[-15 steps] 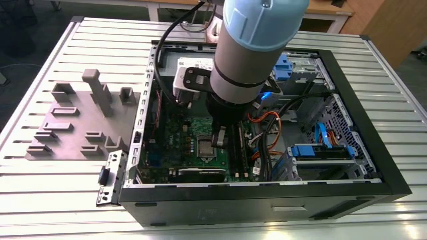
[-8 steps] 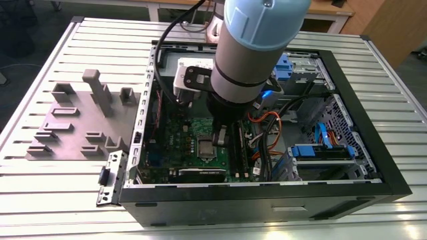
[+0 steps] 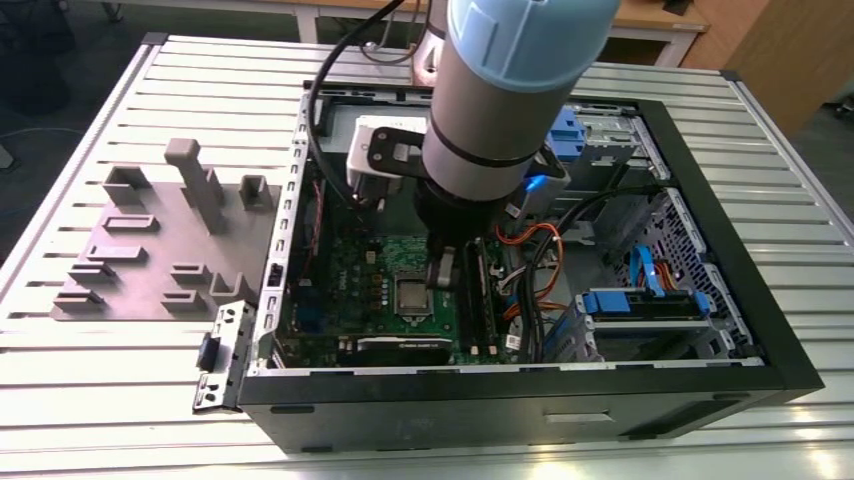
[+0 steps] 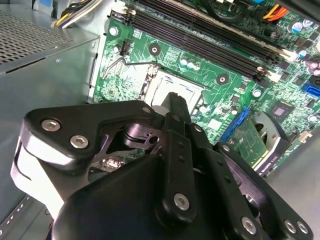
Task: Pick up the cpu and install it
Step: 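Install the first cpu locking lever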
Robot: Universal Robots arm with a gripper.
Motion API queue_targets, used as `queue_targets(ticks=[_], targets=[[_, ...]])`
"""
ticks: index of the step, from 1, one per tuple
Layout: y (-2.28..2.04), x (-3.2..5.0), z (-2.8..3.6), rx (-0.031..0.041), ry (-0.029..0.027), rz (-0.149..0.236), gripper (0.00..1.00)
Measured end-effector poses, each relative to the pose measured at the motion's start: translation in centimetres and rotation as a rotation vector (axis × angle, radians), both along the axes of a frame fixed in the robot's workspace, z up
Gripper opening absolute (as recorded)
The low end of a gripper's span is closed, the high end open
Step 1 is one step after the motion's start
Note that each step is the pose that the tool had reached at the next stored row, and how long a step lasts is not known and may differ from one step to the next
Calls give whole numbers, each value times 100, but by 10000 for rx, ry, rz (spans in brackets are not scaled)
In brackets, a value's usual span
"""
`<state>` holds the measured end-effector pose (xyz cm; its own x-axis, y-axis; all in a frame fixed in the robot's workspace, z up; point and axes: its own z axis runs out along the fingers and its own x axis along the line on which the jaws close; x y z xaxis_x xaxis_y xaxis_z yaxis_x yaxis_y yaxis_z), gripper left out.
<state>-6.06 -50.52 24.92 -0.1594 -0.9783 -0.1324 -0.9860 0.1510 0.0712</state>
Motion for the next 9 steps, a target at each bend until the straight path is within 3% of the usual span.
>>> queue_targets(ticks=[3, 5, 9], targets=[[1, 1, 21, 1, -72, 5, 11], [1, 1, 21, 4, -83, 51, 11], [1, -1, 20, 3, -81, 677, 11]])
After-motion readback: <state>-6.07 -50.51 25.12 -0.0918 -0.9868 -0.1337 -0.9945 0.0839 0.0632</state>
